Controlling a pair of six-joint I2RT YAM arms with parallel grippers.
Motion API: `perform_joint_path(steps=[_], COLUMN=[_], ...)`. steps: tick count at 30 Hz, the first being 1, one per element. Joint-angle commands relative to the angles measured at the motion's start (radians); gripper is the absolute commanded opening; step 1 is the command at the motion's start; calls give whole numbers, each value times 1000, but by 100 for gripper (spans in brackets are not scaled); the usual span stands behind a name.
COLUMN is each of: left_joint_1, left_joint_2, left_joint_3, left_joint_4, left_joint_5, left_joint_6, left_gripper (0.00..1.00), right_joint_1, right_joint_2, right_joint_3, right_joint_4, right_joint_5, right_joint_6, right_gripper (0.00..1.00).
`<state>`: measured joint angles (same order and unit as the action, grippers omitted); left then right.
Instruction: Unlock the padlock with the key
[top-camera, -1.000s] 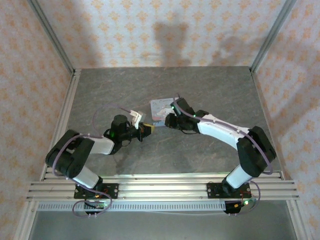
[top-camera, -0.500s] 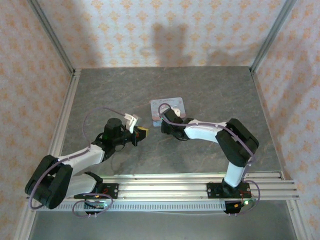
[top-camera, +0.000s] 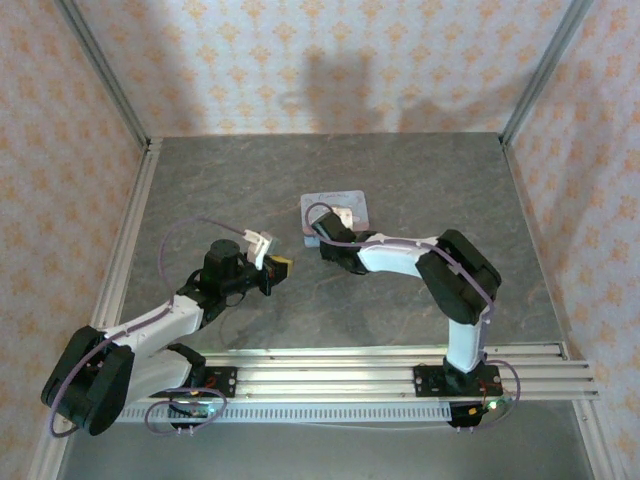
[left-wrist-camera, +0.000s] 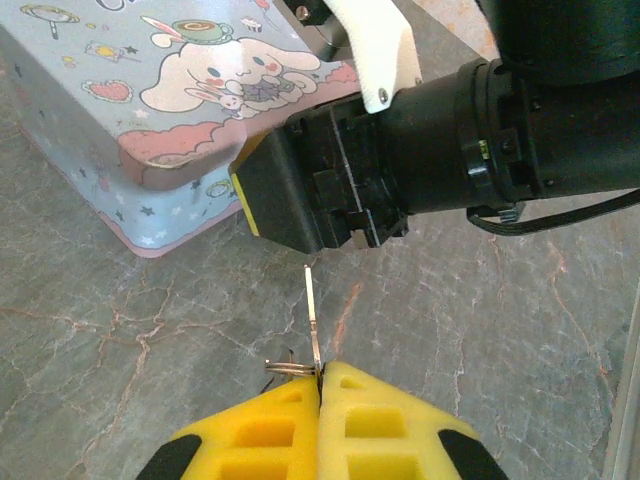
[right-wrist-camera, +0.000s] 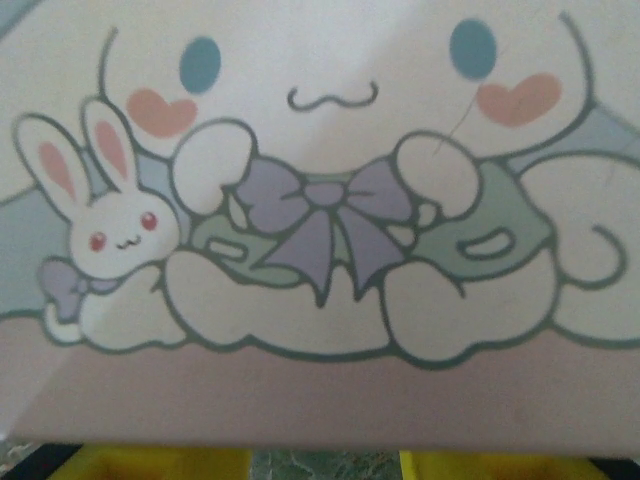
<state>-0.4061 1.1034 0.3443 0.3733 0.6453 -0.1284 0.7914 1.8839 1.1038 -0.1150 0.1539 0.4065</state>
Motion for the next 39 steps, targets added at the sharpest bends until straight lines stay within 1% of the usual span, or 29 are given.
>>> perform_joint_path(steps=[1, 9, 12, 14, 16, 19, 21, 23, 25, 34, 39], left_joint_1=[-8, -8, -8, -8, -8, -7, -8, -8, -8, -8, -9], left_joint_2=[-11, -13, -12, -12, -11, -7, -5, -3, 2, 66, 88], left_joint_3=[-13, -16, -16, -16, -16, -20, -22, -25, -25, -28, -33], left_joint_4=[-19, -27, -27, -26, -28, -31, -30, -27, -22, 74, 118], left_joint_5=[-16, -18, -17, -16, -16, -13, -12, -9, -4, 41, 57], left_joint_6=[29, 38, 41, 42, 44, 46, 45, 43, 38, -30, -70], left_gripper=[0, 0, 0, 0, 0, 0, 0, 0, 0, 0, 0], right_joint_1=[2, 2, 2, 1, 2, -1, -3, -11, -20, -76, -114], right_joint_2=[33, 76, 83, 86, 83, 73, 62, 42, 21, -94, -146], right_joint_3=[31, 84, 99, 105, 109, 111, 111, 108, 101, 34, -15], right_joint_4=[15, 1, 1, 1, 1, -9, -19, -31, -35, 3, 25], right_joint_5=[45, 55, 57, 59, 57, 42, 25, -4, -45, -332, -444], right_joint_6=[-16, -26, -37, -39, -45, -52, -52, -52, -55, -47, -8], right_gripper=[40, 37, 29, 20, 13, 6, 3, 0, 0, 0, 0])
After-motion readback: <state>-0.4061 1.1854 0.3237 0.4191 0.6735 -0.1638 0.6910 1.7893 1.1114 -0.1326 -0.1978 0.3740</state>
